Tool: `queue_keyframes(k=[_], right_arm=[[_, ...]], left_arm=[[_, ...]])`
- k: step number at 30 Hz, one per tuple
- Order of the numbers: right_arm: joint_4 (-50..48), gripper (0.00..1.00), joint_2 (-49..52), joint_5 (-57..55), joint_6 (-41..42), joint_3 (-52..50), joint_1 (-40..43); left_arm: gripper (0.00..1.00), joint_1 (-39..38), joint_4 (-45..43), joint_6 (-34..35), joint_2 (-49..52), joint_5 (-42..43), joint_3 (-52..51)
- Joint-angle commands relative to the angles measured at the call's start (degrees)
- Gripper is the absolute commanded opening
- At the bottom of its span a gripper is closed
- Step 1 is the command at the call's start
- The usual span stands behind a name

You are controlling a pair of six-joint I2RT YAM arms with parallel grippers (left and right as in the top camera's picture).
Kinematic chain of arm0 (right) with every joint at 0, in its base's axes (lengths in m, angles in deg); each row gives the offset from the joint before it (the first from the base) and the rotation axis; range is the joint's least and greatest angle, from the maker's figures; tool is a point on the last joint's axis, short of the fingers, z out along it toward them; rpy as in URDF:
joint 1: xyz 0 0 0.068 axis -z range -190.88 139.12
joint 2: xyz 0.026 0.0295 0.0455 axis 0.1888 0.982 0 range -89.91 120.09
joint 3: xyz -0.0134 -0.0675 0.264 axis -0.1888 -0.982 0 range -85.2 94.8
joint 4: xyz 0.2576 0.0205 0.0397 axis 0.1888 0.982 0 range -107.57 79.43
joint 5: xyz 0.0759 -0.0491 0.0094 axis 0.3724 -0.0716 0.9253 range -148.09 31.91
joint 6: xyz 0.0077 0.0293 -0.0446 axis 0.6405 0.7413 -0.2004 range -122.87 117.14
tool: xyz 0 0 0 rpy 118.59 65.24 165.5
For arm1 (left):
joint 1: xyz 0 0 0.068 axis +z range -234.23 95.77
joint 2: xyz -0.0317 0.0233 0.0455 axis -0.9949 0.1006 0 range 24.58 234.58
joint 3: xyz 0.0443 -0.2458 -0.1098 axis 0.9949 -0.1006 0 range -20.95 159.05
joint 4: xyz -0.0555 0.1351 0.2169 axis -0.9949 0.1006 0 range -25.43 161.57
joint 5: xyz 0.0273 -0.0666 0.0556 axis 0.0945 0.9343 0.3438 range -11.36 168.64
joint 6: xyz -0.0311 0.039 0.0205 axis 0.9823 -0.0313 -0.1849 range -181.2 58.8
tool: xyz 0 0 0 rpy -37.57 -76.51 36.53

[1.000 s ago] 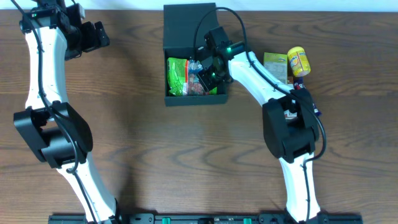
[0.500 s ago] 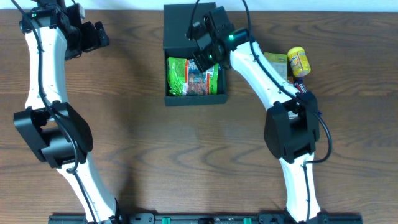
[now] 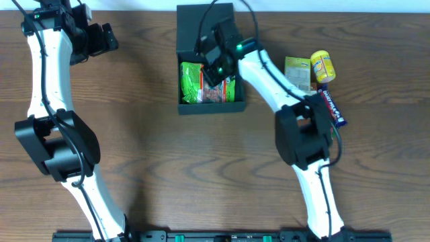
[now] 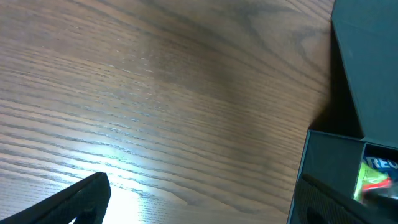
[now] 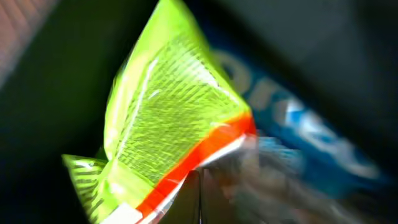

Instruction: Pack container

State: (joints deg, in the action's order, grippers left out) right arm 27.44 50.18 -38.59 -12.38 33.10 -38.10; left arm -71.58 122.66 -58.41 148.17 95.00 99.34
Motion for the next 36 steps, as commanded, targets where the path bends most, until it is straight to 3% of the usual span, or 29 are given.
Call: queue_keyframes(k=[1, 15, 23, 26, 29, 33, 36], right_arm=[[0.85, 0.01, 1.68, 0.02, -0.63, 0.28, -0.66], [11.54, 0.01, 2.23, -3.23, -1.95, 1.79, 0.5], [13.18, 0.01, 1.49, -3.19, -1.92, 11.56, 1.66], [13.79, 0.01, 1.22, -3.21, -1.92, 15.74, 1.86], [15.32, 0.01, 0.96, -2.95, -1.9, 19.08, 2.49], [19.91, 0.01, 0.28, -1.99, 0.37, 23.74, 5.07], [22.1, 0.01, -0.33, 0.5, 2.36, 25.4, 8.41]], left_arm=[[0.95, 0.07, 0.2, 0.2, 0.81, 0.2, -0.2], [0.95, 0.07, 0.17, 0.17, 0.81, 0.2, -0.2], [0.98, 0.07, 0.66, 0.2, 0.81, 0.24, -0.2], [0.56, -0.22, 2.1, 0.17, 0.81, 0.26, -0.33], [0.06, -1.11, 2.58, 0.17, 0.81, 3.39, -1.68], [0.06, -3.52, 0.74, 0.2, 0.81, 11.13, -6.67], [0.06, -5.84, -0.87, 0.22, 0.81, 11.8, -10.97]])
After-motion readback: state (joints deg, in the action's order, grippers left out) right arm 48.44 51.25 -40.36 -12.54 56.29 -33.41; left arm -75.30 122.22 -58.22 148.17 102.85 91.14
